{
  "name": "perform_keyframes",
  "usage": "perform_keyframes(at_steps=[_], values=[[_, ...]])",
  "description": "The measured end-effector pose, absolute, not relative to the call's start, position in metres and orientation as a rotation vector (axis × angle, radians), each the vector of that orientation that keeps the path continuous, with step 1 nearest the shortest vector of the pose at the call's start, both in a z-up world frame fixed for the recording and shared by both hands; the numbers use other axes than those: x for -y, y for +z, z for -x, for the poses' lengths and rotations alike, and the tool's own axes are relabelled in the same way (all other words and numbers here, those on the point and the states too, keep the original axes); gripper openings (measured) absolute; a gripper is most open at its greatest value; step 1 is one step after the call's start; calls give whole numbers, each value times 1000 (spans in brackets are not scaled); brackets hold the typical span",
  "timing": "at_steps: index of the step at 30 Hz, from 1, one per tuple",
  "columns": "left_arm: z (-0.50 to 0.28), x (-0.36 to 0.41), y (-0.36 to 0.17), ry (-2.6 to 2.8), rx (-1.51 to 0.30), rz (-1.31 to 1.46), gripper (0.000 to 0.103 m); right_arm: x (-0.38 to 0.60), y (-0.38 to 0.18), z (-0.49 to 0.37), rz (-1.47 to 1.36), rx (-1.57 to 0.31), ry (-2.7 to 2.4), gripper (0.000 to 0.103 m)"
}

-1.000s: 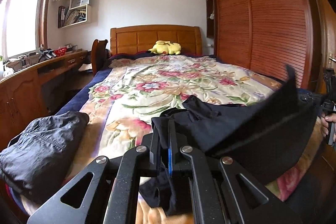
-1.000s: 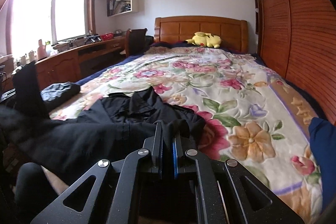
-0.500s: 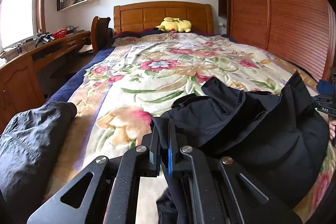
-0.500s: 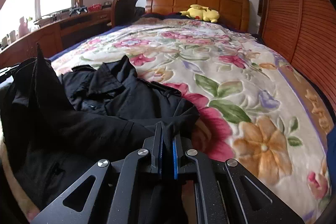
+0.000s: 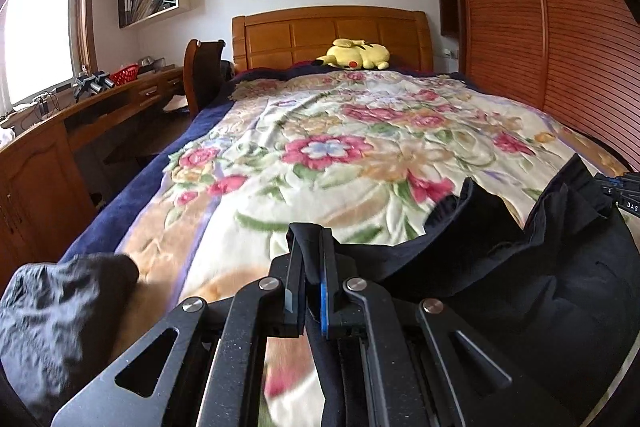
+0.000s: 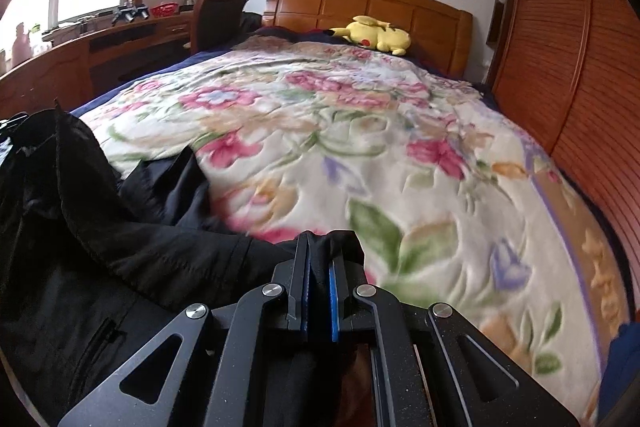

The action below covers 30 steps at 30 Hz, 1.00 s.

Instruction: Fold large clothes

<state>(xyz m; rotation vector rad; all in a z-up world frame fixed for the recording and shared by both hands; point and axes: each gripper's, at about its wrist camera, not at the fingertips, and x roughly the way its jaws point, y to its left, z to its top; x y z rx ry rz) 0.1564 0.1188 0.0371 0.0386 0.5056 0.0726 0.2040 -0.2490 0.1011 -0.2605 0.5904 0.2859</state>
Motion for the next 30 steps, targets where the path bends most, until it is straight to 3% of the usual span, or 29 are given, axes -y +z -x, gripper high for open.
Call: perform_keyframes(at_steps=[12,14,15,17,18,19,21,23,24,30], values=[[-210,-131,28,92,-555,-10,5,220,90,-261,282,-595,193,7],[-207,-127,23,89,-564,-37,12,215,88,-262,285,-598,194,9],[-204,-125,22,87,-563,-47,15,214,88,-259,275,-594,195,15],[-197,-123,23,88,-553,-57,39,220,95,-261,248,-585,180,38],[-192,-124,24,75,-548,-48,43,225,97,-262,218,-578,182,63],[-188,-124,26,62,-548,-42,45,232,101,-263,178,-575,198,75],[-180,-122,29,48,-555,-41,53,242,109,-257,146,-563,182,75],[-169,-119,31,30,-549,-37,76,245,111,-250,162,-564,166,75],[-162,-117,32,15,-546,-27,80,246,111,-245,163,-568,177,75],[-117,-101,25,-39,-565,10,81,248,99,-216,214,-629,235,75]])
